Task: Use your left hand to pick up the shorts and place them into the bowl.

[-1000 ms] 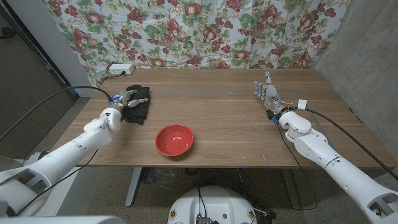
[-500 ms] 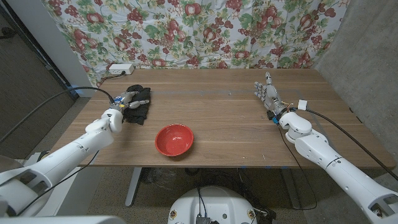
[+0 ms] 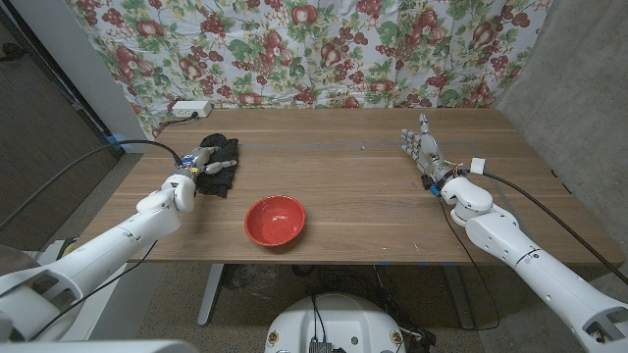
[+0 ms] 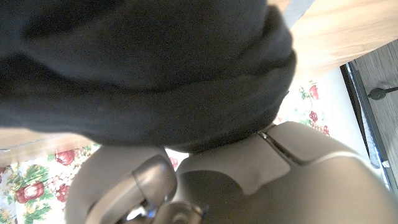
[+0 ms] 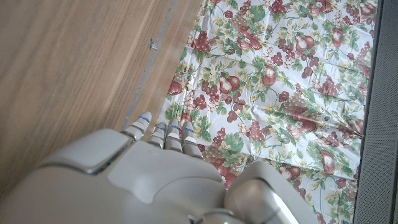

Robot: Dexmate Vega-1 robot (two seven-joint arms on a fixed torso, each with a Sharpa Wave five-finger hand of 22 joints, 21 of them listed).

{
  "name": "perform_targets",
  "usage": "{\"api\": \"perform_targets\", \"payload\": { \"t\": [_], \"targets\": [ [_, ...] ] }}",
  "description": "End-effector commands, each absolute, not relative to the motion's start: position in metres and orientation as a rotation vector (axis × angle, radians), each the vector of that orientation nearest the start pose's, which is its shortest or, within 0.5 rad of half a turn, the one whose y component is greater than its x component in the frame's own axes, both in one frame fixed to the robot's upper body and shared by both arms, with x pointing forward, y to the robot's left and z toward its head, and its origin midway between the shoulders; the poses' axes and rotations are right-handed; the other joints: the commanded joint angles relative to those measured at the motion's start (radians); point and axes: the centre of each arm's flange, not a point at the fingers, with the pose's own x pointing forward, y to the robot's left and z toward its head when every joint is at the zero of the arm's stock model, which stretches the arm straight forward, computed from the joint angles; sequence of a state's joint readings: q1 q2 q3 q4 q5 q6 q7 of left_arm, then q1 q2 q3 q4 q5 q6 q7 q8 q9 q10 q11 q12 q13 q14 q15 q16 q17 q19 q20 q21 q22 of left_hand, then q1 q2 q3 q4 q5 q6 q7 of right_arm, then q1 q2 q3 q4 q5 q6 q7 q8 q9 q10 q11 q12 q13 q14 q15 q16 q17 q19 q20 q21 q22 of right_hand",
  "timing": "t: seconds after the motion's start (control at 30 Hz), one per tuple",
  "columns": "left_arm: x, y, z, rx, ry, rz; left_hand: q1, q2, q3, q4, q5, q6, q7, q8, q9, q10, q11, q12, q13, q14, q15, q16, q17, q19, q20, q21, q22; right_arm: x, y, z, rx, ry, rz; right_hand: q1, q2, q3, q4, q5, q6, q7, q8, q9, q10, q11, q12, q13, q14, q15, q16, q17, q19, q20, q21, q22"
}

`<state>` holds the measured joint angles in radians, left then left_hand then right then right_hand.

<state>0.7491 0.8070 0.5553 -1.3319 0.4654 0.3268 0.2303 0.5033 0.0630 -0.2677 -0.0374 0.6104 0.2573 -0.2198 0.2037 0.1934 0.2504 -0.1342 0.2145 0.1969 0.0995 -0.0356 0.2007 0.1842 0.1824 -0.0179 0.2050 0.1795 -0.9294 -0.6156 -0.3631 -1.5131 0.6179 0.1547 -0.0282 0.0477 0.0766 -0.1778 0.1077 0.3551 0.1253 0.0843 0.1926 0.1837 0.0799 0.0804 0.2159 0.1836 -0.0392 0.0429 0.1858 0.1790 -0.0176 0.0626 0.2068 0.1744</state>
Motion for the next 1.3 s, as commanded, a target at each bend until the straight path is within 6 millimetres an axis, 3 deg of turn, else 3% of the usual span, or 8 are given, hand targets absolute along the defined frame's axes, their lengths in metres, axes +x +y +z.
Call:
{"api": "perform_targets", "payload": {
  "t": [0.03,0.2,0.4,0.57,0.83,1.1,1.3],
  "targets": [
    [0.659,0.42,-0.043,1.357,-0.205,0.443,0.013,0.002,-0.002,-0.005,0.006,0.01,0.001,0.006,0.003,0.009,-0.004,0.001,0.002,0.013,-0.092,0.009,0.005,0.016,0.0,0.008,0.004,0.625,-0.282,-0.025,-0.073,-0.534,0.232,0.0,0.001,-0.005,-0.001,0.002,0.007,0.0,0.001,0.002,0.007,-0.004,0.006,0.004,-0.006,-0.004,0.0,0.003,0.007,-0.002,-0.001,0.005],
    [0.659,0.419,-0.044,1.352,-0.205,0.445,0.018,0.005,-0.001,-0.007,0.007,0.019,0.001,0.009,0.004,0.011,-0.005,0.002,0.003,0.031,-0.092,0.015,0.007,0.032,0.004,0.014,0.006,0.625,-0.282,-0.023,-0.08,-0.537,0.234,0.0,0.001,-0.005,-0.001,0.002,0.006,-0.001,0.0,0.002,0.007,-0.002,0.006,0.004,-0.006,-0.003,0.0,0.003,0.007,-0.001,-0.001,0.005],
    [0.66,0.417,-0.046,1.356,-0.198,0.444,0.043,0.018,0.008,-0.017,0.01,0.061,0.001,0.023,0.006,0.047,-0.019,0.017,0.008,0.095,-0.115,0.035,0.015,0.072,0.01,0.029,0.013,0.624,-0.282,-0.023,-0.079,-0.537,0.231,0.0,0.001,-0.005,-0.001,0.002,0.006,-0.001,0.0,0.002,0.007,-0.002,0.006,0.004,-0.006,-0.005,0.0,0.003,0.007,-0.001,-0.002,0.005],
    [0.662,0.417,-0.049,1.356,-0.19,0.438,0.053,0.022,0.011,-0.022,0.01,0.053,0.0,0.017,0.005,0.058,-0.022,0.019,0.011,0.125,-0.122,0.047,0.02,0.091,0.005,0.037,0.017,0.623,-0.282,-0.023,-0.083,-0.538,0.23,0.0,0.0,-0.005,-0.001,0.002,0.006,0.0,0.0,0.002,0.007,-0.003,0.006,0.004,-0.006,-0.004,0.0,0.003,0.007,-0.001,-0.002,0.005],
    [0.663,0.412,-0.054,1.357,-0.187,0.436,0.075,0.033,0.018,-0.032,0.011,0.113,0.006,0.037,0.007,0.103,-0.034,0.033,0.02,0.167,-0.136,0.069,0.035,0.122,-0.019,0.054,0.029,0.623,-0.284,-0.023,-0.073,-0.534,0.23,0.0,0.001,-0.005,-0.001,0.002,0.006,-0.001,0.0,0.002,0.007,-0.004,0.006,0.004,-0.006,-0.004,0.0,0.003,0.007,-0.002,-0.003,0.005],
    [0.661,0.41,-0.057,1.352,-0.188,0.45,0.127,0.053,0.039,-0.058,0.006,0.277,0.066,0.11,0.03,0.167,-0.05,0.054,0.043,0.22,-0.138,0.104,0.062,0.161,-0.045,0.082,0.051,0.622,-0.285,-0.024,-0.074,-0.546,0.22,0.0,0.001,-0.005,-0.001,0.002,0.009,-0.003,0.001,0.002,0.009,-0.003,0.006,0.004,-0.005,-0.006,0.0,0.003,0.008,-0.001,-0.003,0.005],
    [0.661,0.408,-0.058,1.353,-0.189,0.453,0.159,0.071,0.057,-0.073,0.003,0.304,0.068,0.128,0.041,0.195,-0.061,0.065,0.054,0.246,-0.147,0.12,0.074,0.171,-0.054,0.092,0.061,0.621,-0.286,-0.025,-0.073,-0.554,0.213,0.0,0.001,-0.005,-0.001,0.002,0.017,-0.004,0.004,0.002,0.021,-0.007,0.01,0.004,0.0,-0.011,0.002,0.003,0.011,-0.002,-0.003,0.005]
  ]
}}
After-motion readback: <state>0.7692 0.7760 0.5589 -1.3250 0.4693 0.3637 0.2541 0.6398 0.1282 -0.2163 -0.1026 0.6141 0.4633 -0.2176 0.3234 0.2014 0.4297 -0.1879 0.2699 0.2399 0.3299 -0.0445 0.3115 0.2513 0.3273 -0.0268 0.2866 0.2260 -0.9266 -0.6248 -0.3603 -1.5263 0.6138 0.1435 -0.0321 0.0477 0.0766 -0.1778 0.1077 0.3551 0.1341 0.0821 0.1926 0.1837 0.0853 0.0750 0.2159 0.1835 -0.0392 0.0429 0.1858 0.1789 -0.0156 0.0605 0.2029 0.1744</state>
